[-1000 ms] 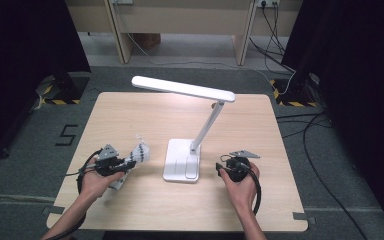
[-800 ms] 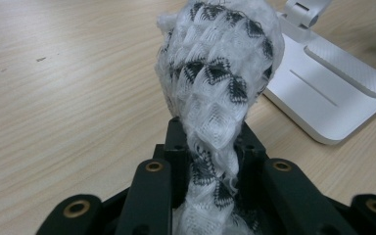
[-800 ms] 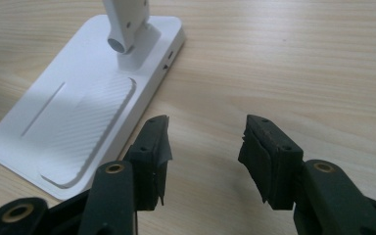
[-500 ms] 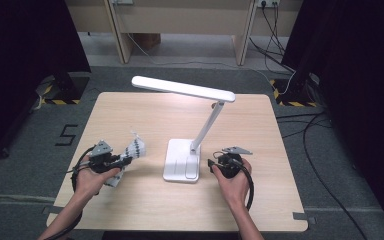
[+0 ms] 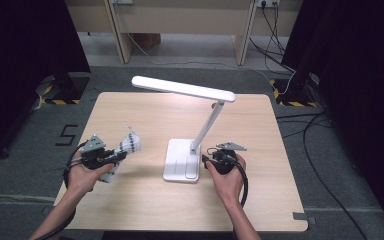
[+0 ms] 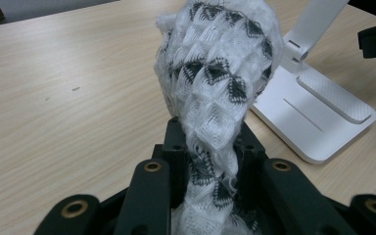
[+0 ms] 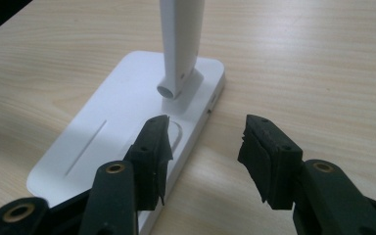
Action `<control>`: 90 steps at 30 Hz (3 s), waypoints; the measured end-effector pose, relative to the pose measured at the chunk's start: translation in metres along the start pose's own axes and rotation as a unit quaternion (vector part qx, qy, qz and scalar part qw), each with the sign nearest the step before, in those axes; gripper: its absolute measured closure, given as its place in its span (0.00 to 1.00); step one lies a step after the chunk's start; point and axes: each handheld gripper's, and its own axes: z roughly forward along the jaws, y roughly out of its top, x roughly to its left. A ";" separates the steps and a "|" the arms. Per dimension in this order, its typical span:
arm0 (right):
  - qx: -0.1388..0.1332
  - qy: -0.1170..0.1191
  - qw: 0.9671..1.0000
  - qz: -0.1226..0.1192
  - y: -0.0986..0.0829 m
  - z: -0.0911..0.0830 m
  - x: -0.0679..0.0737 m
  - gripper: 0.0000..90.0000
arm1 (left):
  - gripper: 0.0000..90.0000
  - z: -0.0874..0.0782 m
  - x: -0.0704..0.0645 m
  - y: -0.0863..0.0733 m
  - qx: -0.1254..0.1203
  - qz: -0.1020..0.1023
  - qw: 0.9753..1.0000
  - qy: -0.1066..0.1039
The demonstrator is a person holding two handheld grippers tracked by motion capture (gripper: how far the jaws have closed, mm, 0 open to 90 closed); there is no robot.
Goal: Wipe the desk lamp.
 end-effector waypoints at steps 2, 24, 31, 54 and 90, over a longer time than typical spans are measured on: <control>-0.003 0.000 1.000 -0.001 0.003 0.000 0.003 0.59 | 0.81 -0.004 0.002 0.002 -0.001 0.002 1.000 0.002; -0.045 0.005 0.999 -0.012 0.026 0.009 0.024 0.58 | 0.81 -0.028 0.007 0.047 -0.018 0.013 1.000 0.004; -0.060 -0.009 0.998 -0.008 0.030 0.009 0.021 0.59 | 0.81 -0.031 0.005 0.060 -0.022 0.021 1.000 0.004; -0.083 -0.046 0.995 -0.003 0.047 0.016 0.026 0.77 | 0.81 -0.046 0.006 0.101 -0.050 0.036 0.998 0.014; -0.080 -0.062 0.995 0.004 0.047 0.022 0.030 0.79 | 0.81 -0.077 -0.005 0.182 -0.112 0.062 0.992 0.018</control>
